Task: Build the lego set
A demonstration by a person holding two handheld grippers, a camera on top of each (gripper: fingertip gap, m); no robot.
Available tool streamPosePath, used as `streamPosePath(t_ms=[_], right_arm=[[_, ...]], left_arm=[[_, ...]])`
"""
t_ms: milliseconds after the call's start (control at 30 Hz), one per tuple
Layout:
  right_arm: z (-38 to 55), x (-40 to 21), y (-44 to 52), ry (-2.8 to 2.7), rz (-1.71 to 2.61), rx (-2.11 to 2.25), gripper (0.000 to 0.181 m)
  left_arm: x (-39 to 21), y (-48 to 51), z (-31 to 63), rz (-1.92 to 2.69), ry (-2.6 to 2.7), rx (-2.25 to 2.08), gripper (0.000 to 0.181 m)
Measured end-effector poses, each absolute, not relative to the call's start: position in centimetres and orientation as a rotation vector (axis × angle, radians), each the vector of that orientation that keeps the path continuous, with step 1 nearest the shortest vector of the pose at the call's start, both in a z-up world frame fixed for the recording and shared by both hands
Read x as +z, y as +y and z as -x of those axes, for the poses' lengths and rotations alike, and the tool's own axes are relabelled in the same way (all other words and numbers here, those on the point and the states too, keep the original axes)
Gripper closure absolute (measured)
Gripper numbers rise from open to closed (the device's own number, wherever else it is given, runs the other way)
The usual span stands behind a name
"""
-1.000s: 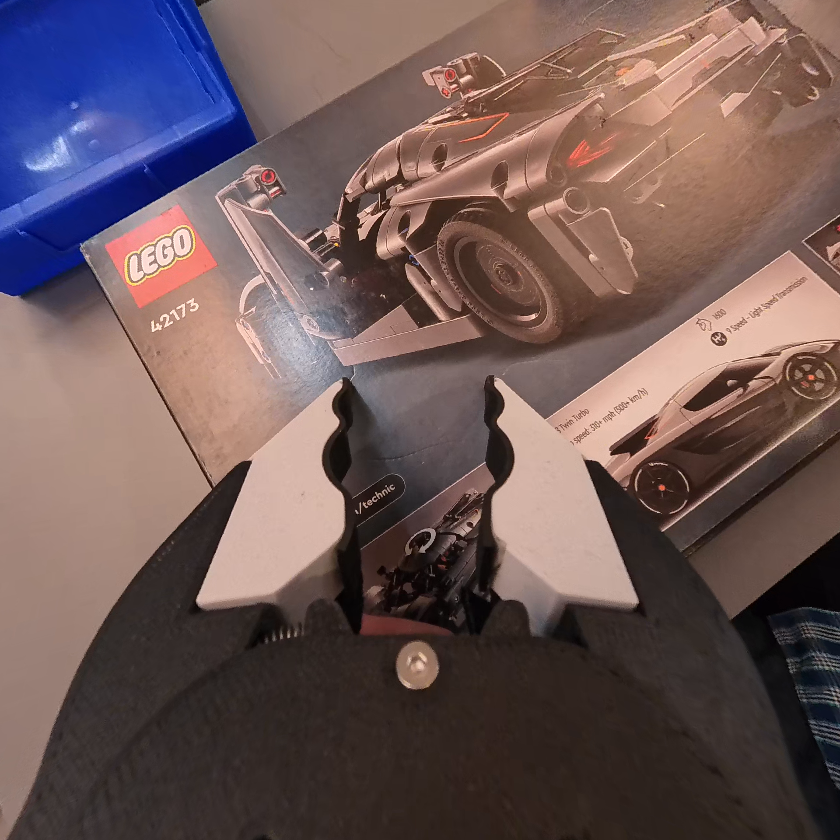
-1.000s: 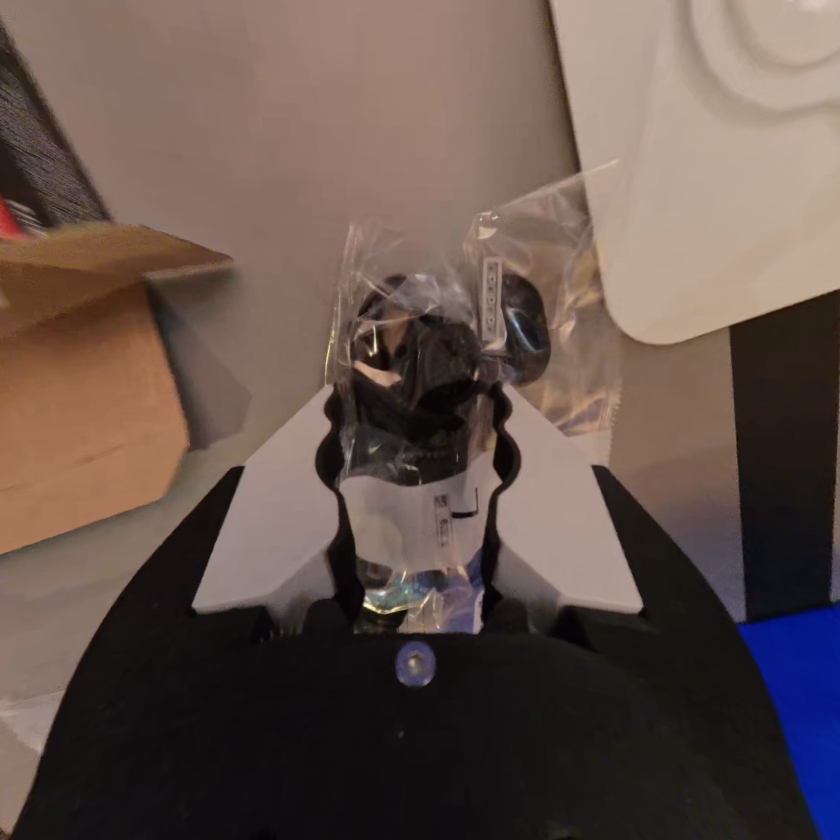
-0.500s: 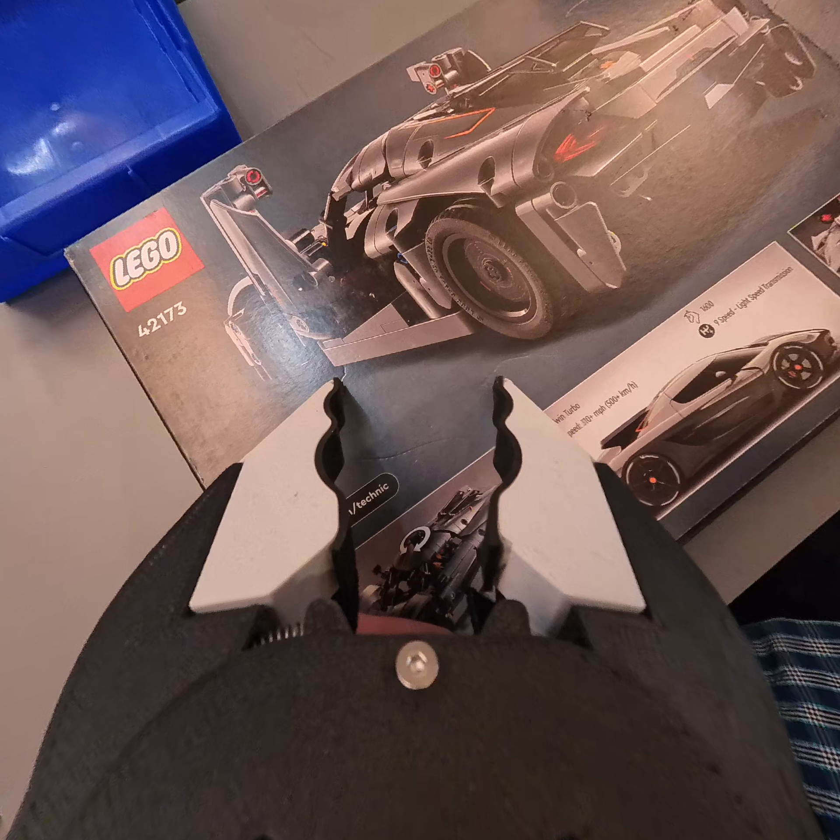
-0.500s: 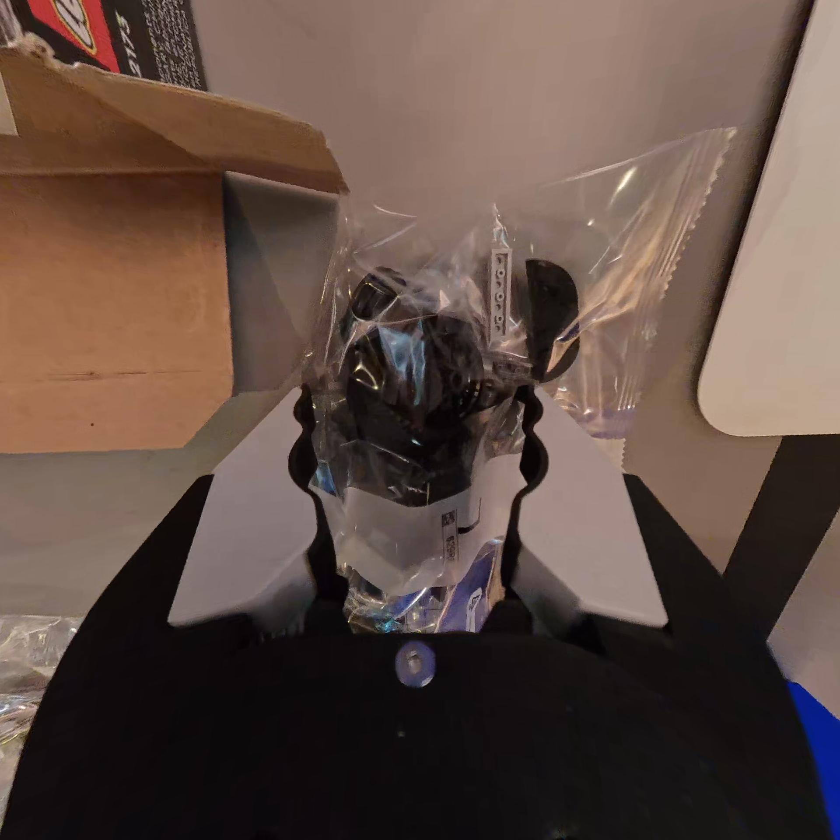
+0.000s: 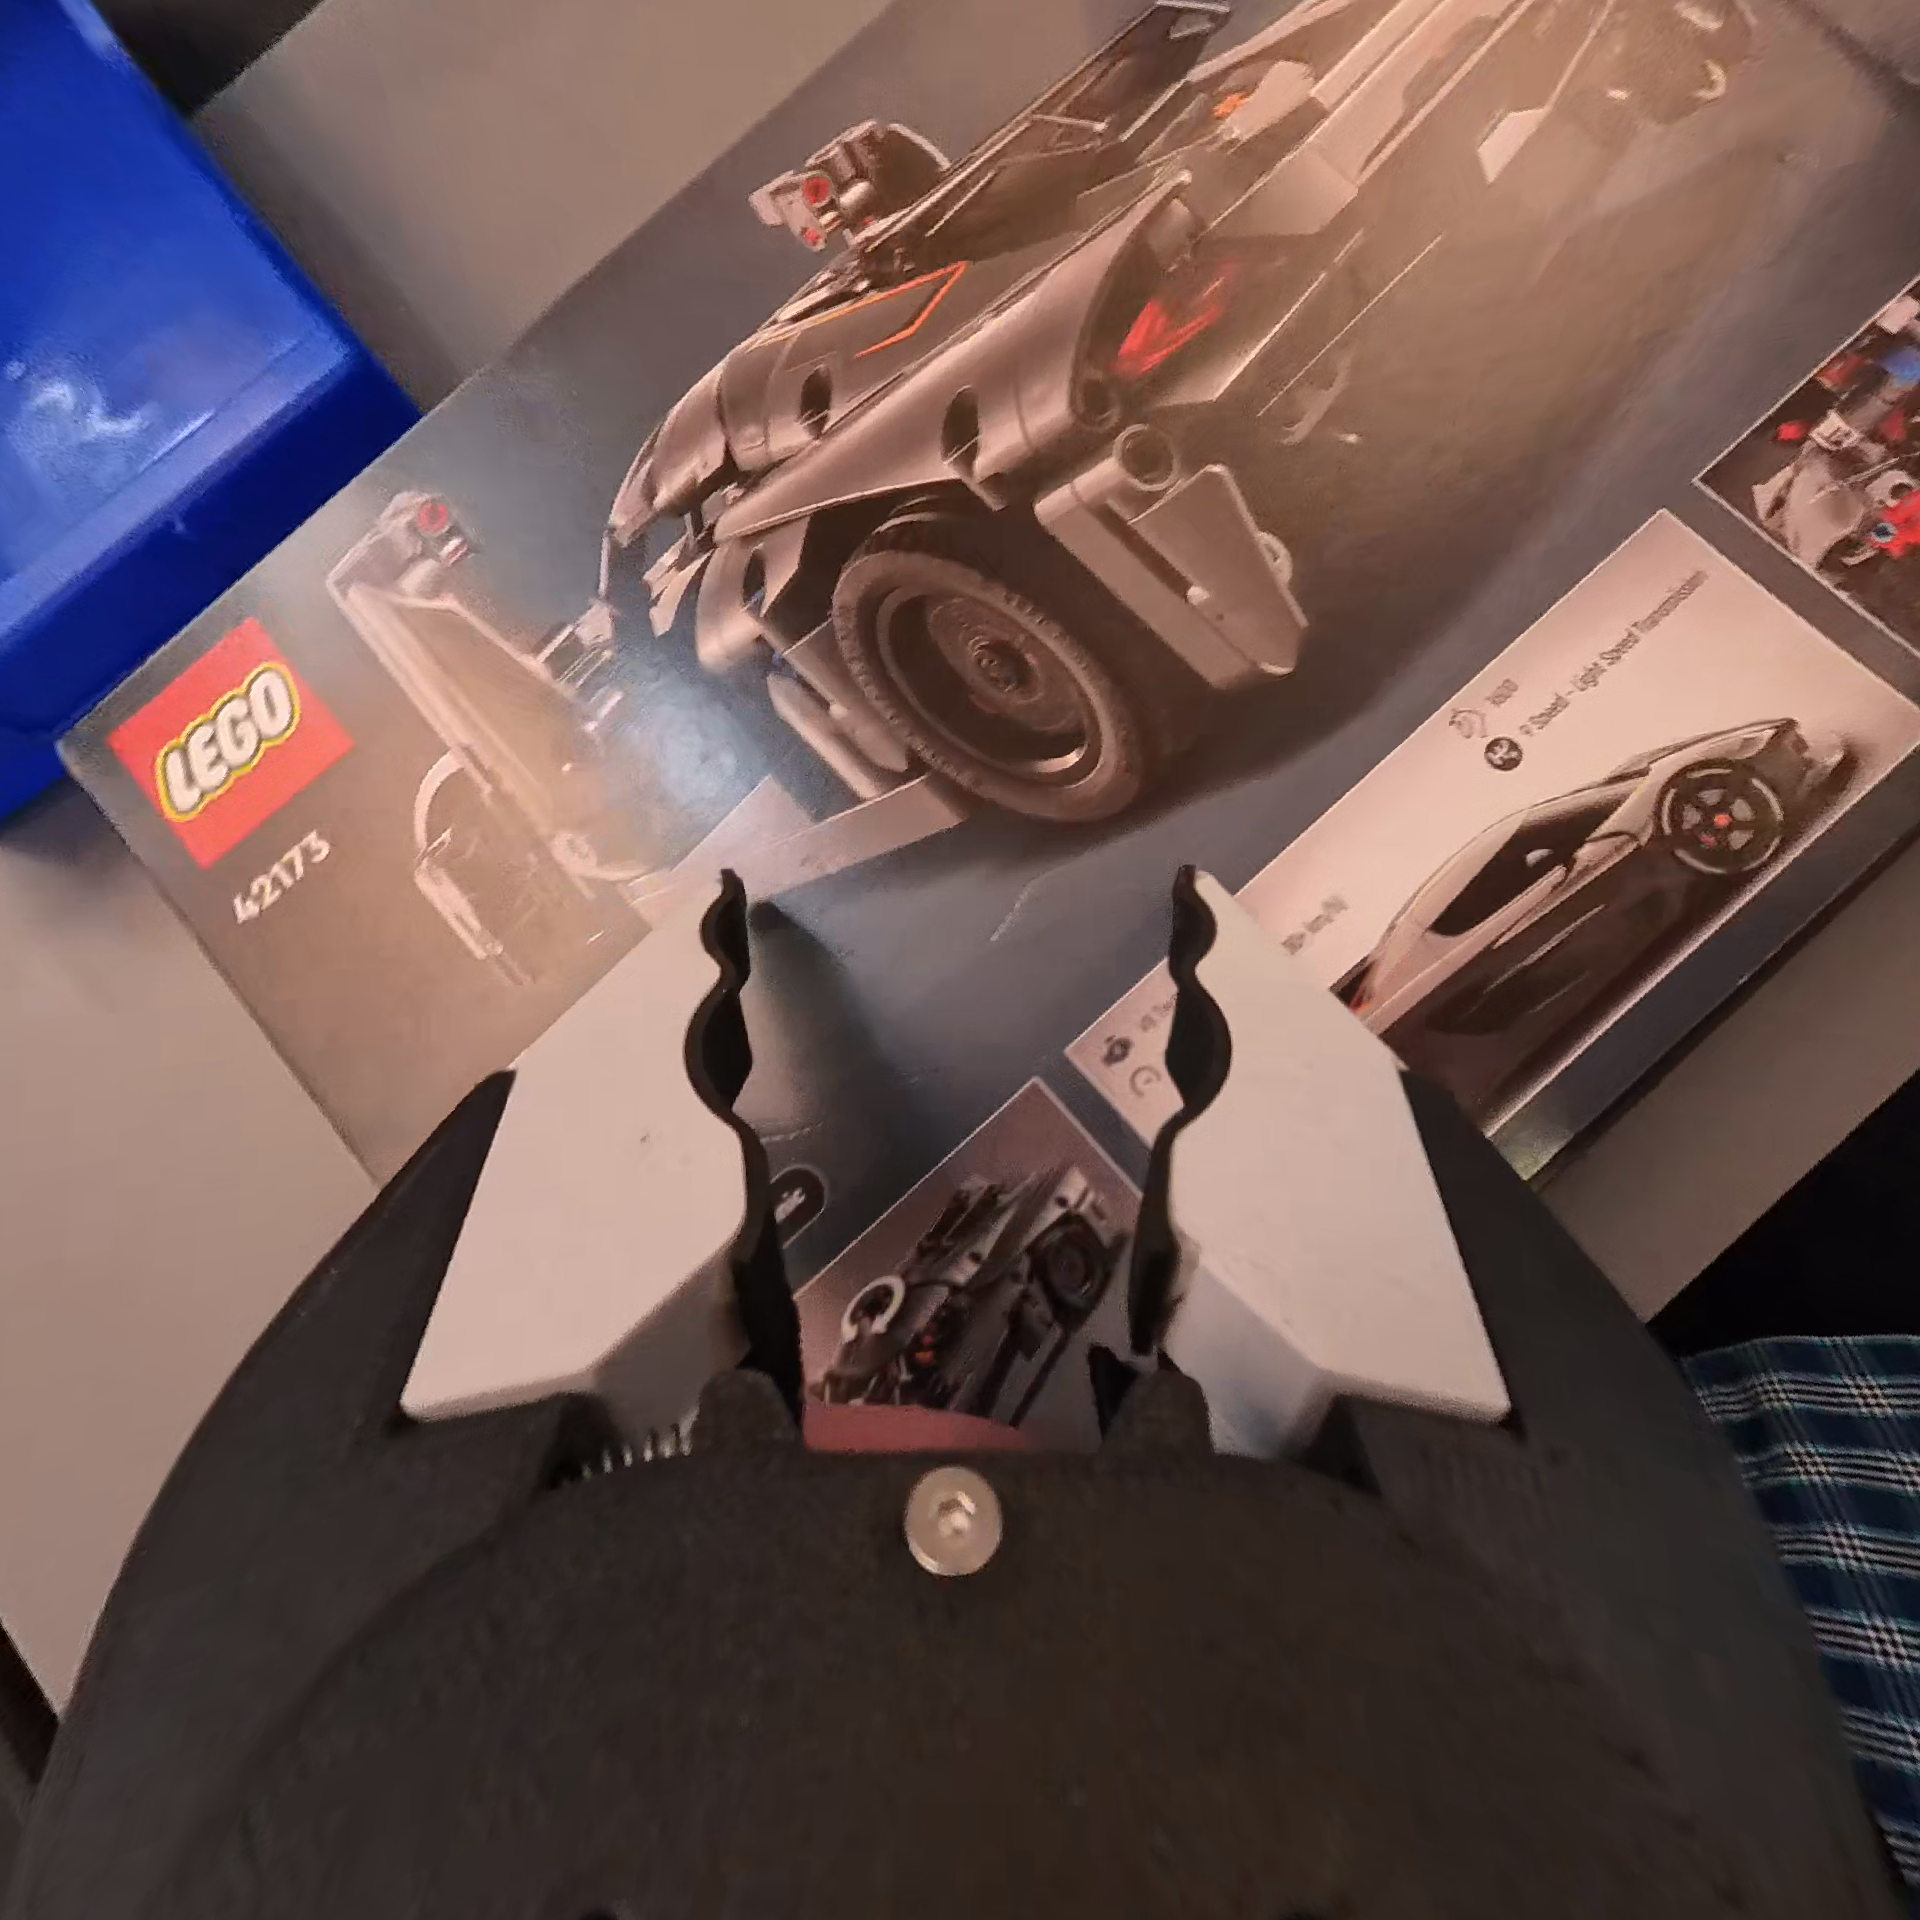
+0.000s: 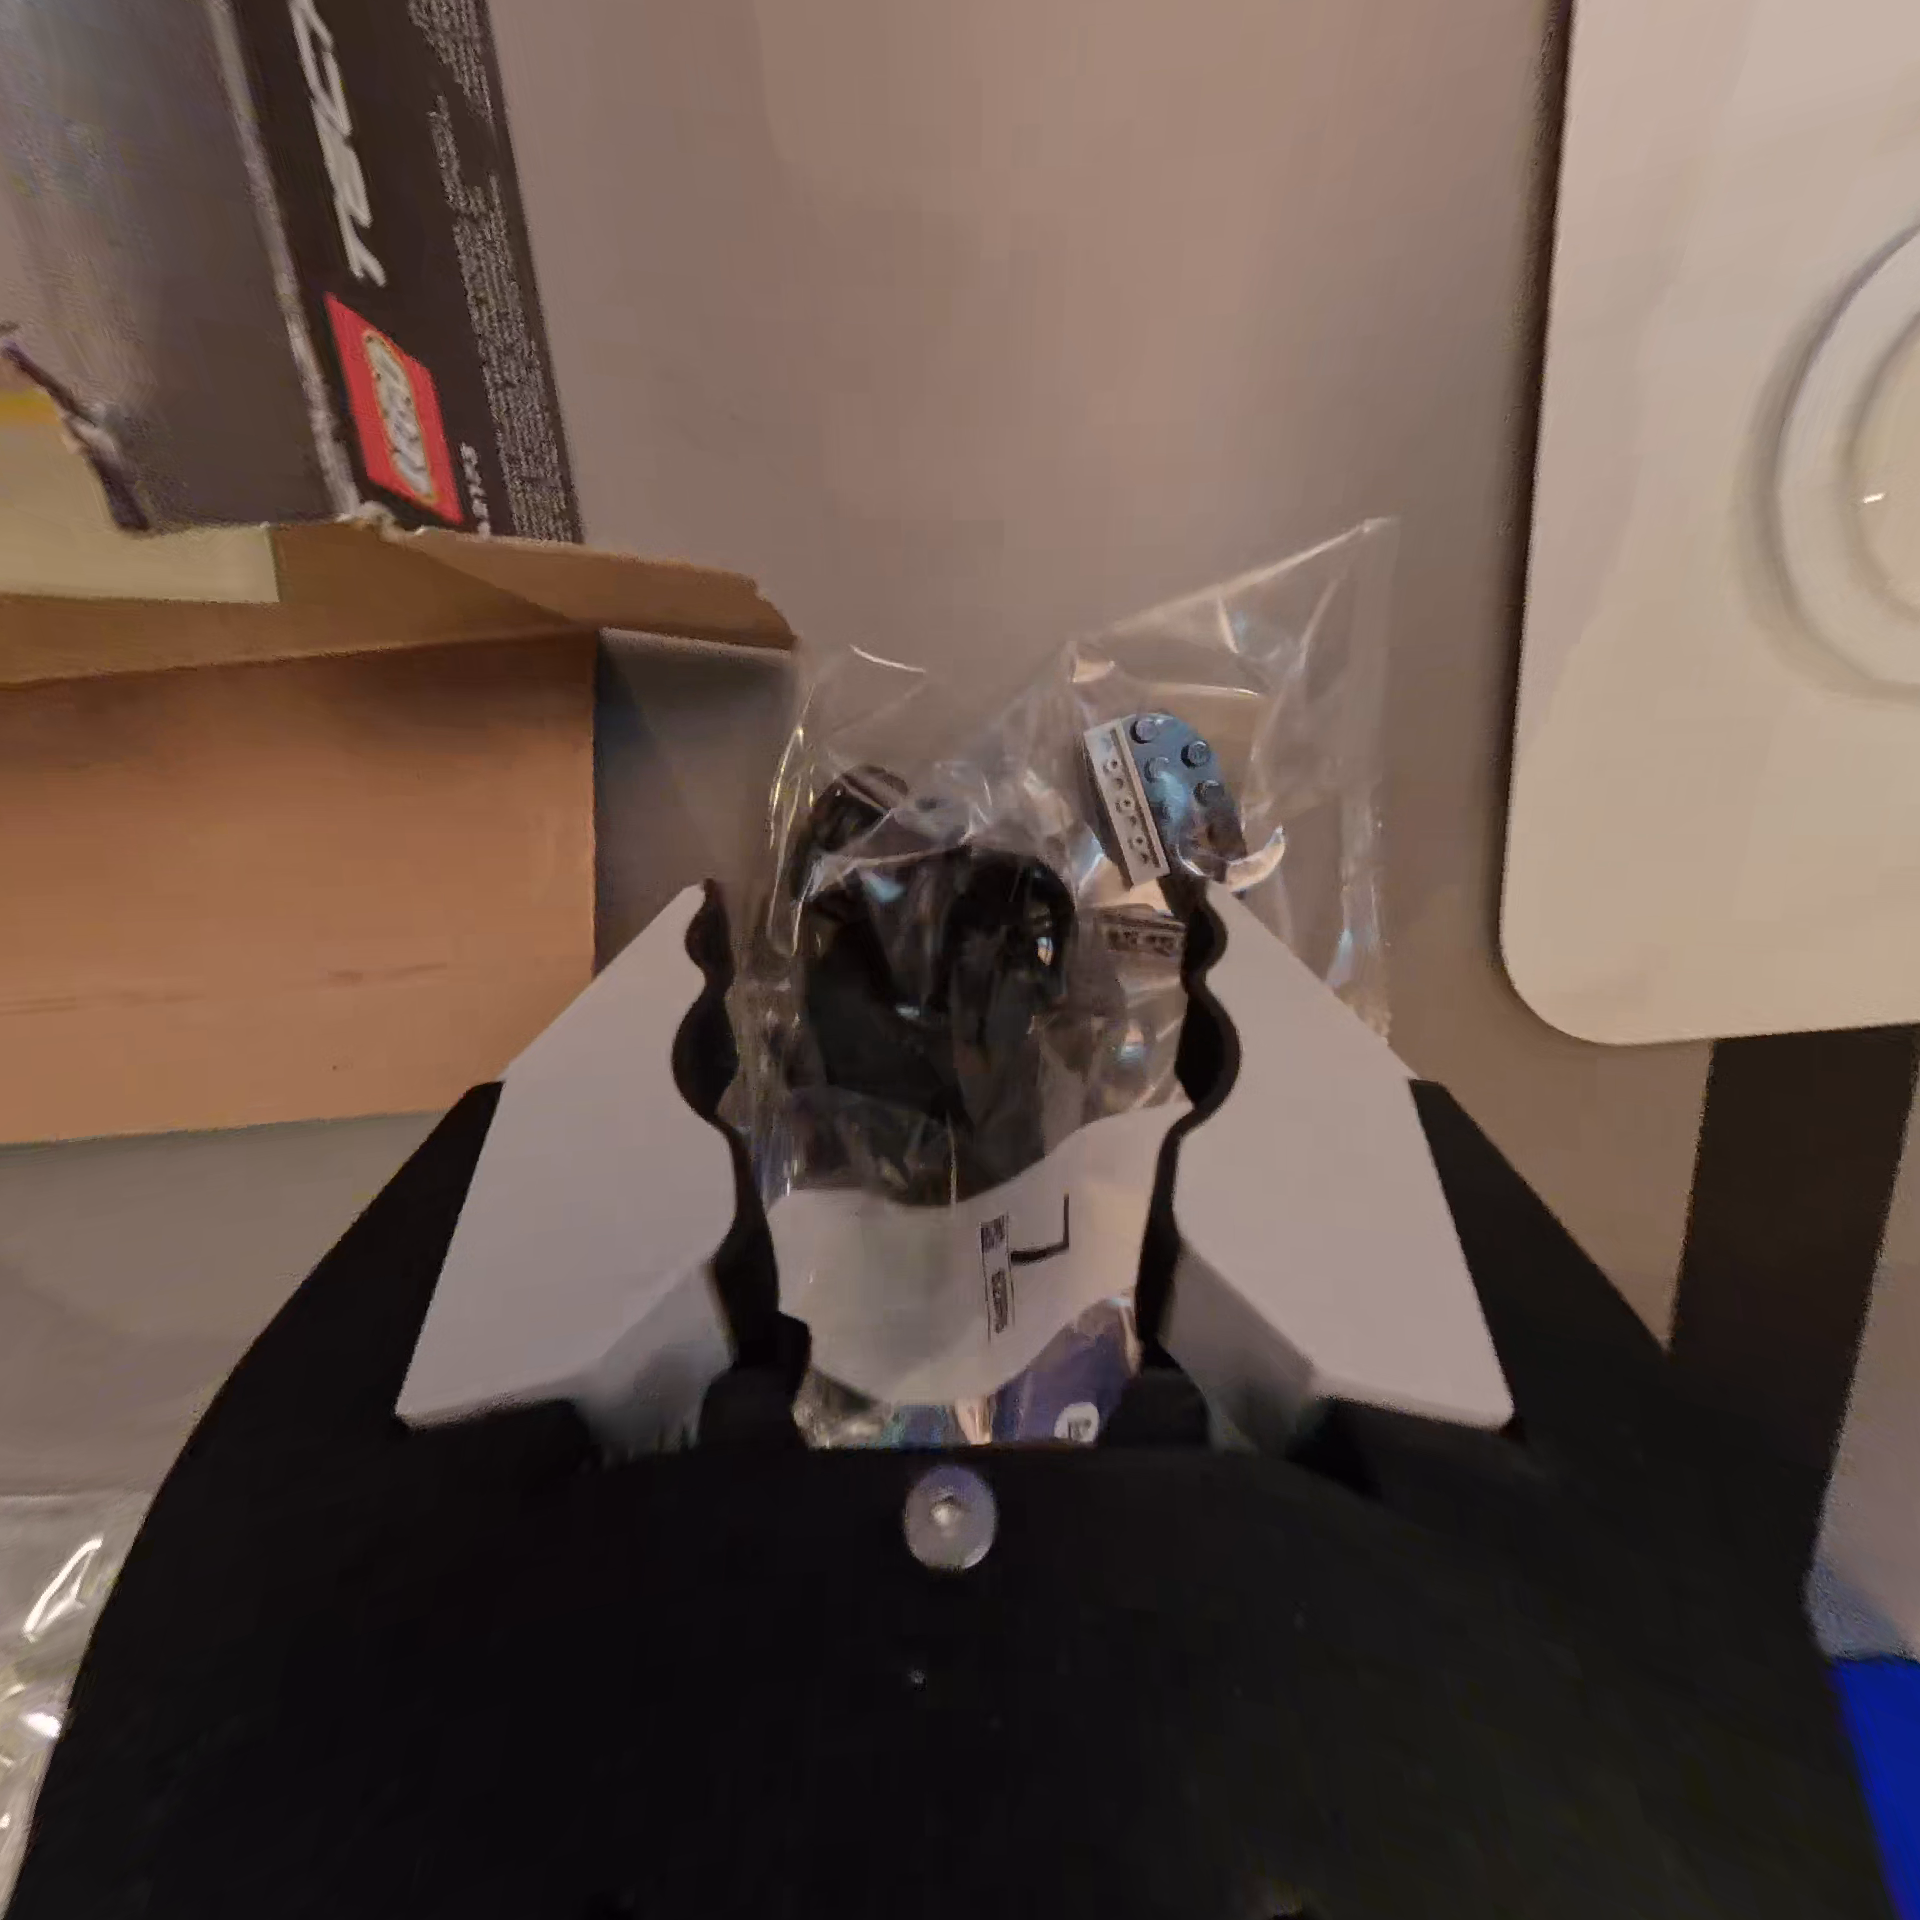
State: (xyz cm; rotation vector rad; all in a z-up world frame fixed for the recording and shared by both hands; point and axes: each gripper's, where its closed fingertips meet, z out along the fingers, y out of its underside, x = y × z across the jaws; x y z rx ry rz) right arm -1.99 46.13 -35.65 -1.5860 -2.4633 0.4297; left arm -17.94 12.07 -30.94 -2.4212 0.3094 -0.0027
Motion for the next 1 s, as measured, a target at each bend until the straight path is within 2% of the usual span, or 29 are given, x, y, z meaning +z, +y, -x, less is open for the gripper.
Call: streamPosePath(t_ms=[100,333,433,733,967,1000], right_arm=[[2.3,-36.9,46.6,-2.44,1.654,0.425,0.113],[2.4,-37.3,47.2,-2.41,1.706,0.482,0.125],[2.6,-37.8,47.4,-2.429,1.63,0.388,0.123],[2.8,-37.9,47.2,-2.387,1.603,0.472,0.106],[2.8,-37.9,47.1,-2.418,1.619,0.45,0.103],[2.7,-37.8,46.9,-2.433,1.628,0.434,0.098]], left_arm=[[-30.9,12.5,17.5,2.421,0.321,-0.007,0.101],[-31.1,12.7,17.3,2.426,0.323,-0.027,0.102],[-31.1,12.7,17.3,2.426,0.327,-0.028,0.102],[-31.2,12.8,17.2,2.423,0.321,-0.047,0.102],[-31.1,12.7,17.0,2.445,0.342,-0.036,0.1],[-31.2,12.6,16.9,2.448,0.343,-0.048,0.098]])
